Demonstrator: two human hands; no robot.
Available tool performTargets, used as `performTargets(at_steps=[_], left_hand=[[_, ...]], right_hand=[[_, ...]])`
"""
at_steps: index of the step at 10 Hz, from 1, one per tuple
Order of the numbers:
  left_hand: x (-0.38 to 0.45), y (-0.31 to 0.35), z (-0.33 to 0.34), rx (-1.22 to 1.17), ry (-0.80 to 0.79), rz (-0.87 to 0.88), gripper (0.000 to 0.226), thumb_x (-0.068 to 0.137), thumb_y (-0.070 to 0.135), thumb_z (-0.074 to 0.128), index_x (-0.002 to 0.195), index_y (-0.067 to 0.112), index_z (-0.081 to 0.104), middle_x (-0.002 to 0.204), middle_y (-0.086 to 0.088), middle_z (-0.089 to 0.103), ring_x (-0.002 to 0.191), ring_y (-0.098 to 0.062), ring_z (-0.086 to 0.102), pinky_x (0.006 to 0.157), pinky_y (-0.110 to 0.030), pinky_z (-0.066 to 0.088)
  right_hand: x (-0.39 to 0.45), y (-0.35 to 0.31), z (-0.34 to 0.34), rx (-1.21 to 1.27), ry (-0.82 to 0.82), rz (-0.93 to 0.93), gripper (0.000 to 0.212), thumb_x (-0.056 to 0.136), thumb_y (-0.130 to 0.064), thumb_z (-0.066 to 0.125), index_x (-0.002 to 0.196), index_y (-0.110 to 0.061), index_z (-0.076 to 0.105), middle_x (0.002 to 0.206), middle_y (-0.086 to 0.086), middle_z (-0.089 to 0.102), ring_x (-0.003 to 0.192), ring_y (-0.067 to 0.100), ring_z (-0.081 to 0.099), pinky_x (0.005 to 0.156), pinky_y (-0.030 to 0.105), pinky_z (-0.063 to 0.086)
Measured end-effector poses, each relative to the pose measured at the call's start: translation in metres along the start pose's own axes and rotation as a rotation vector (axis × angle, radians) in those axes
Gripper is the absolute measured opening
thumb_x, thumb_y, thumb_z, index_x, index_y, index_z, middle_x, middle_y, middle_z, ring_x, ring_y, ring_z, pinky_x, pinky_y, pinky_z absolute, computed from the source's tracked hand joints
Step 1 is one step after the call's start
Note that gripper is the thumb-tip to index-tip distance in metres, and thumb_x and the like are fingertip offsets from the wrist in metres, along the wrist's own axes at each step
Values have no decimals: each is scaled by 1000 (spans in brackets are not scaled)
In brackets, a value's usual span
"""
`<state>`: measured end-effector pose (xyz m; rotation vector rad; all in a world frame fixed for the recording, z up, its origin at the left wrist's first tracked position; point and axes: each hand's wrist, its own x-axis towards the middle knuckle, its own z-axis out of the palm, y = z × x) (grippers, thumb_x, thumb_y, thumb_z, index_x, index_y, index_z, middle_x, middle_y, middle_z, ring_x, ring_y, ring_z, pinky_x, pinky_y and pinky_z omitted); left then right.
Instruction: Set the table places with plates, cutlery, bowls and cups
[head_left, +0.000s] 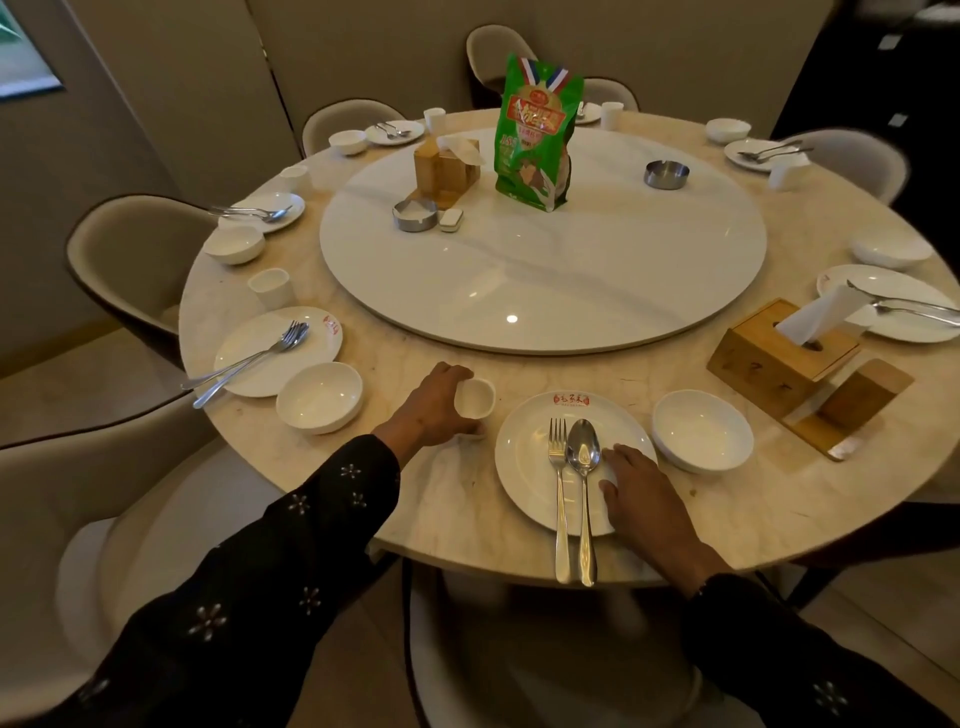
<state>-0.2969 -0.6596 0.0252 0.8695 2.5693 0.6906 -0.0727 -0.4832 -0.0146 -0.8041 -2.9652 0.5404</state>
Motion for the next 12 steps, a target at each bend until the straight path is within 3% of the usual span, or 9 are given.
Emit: performTargets(at_steps=[2, 3, 4, 5, 6, 7, 9, 11, 12], left_hand=[[-9, 7, 0, -65, 0, -63, 100, 68, 25, 86, 148, 15, 28, 146, -8, 36, 132, -26, 42, 102, -34, 38], [-29, 9, 4, -243, 108, -206, 104, 67, 22, 87, 149, 9, 23, 145, -15, 37, 129, -28, 45, 97, -31, 40], [-62, 5, 24, -412, 182, -378, 68, 78, 31, 78, 132, 8, 43, 119, -11, 57, 102, -21, 58, 83, -29, 46], [-83, 3, 54, -619, 132, -452, 39, 87, 33, 68, 115, 9, 55, 91, -13, 68, 76, -22, 66, 72, -37, 57], [-87, 12, 76, -794, 102, -448, 33, 92, 20, 62, 120, 6, 54, 87, -15, 69, 72, -27, 69, 73, -43, 60], [-91, 26, 90, -855, 89, -412, 34, 93, 15, 62, 125, 8, 53, 89, -15, 71, 71, -27, 71, 73, -41, 61], [-96, 39, 97, -856, 156, -420, 25, 95, 10, 57, 120, 11, 56, 90, -13, 72, 62, -19, 71, 63, -28, 60], [-98, 41, 96, -868, 137, -433, 27, 94, 11, 58, 121, 10, 55, 78, -4, 71, 64, -19, 71, 72, -33, 61], [-98, 44, 92, -864, 133, -458, 30, 93, 20, 61, 120, 9, 55, 80, -9, 74, 66, -22, 72, 75, -37, 61]], right_hand=[[-4, 3, -6, 47, -23, -15, 49, 98, -19, 48, 146, -14, 37, 153, 5, 34, 142, 18, 30, 115, 28, 22], [-15, 10, -10, 118, 152, -4, 42, 94, -18, 56, 135, -17, 50, 142, 4, 47, 132, 19, 40, 110, 31, 31], [-32, 18, -10, 294, 305, 86, 29, 91, -19, 61, 119, -20, 55, 122, 1, 52, 112, 16, 50, 89, 26, 45], [-38, 22, -11, 556, 263, 304, 22, 90, -19, 63, 109, -16, 52, 99, 0, 58, 94, 17, 59, 76, 29, 49], [-34, 20, -10, 786, 159, 505, 23, 90, -22, 64, 109, -14, 53, 96, 9, 66, 76, 22, 67, 58, 30, 56], [-30, 17, -8, 890, 114, 588, 24, 90, -13, 63, 113, -9, 57, 86, 13, 71, 58, 19, 68, 45, 24, 50], [-28, 16, -4, 905, 111, 604, 27, 91, -11, 62, 117, -8, 58, 94, 15, 70, 60, 20, 69, 47, 23, 52], [-29, 17, -4, 900, 101, 599, 31, 91, -13, 62, 121, -9, 56, 100, 13, 69, 64, 18, 70, 48, 21, 52], [-32, 12, -9, 891, 134, 646, 36, 91, -21, 63, 124, -11, 55, 109, 11, 67, 79, 22, 69, 58, 27, 57]])
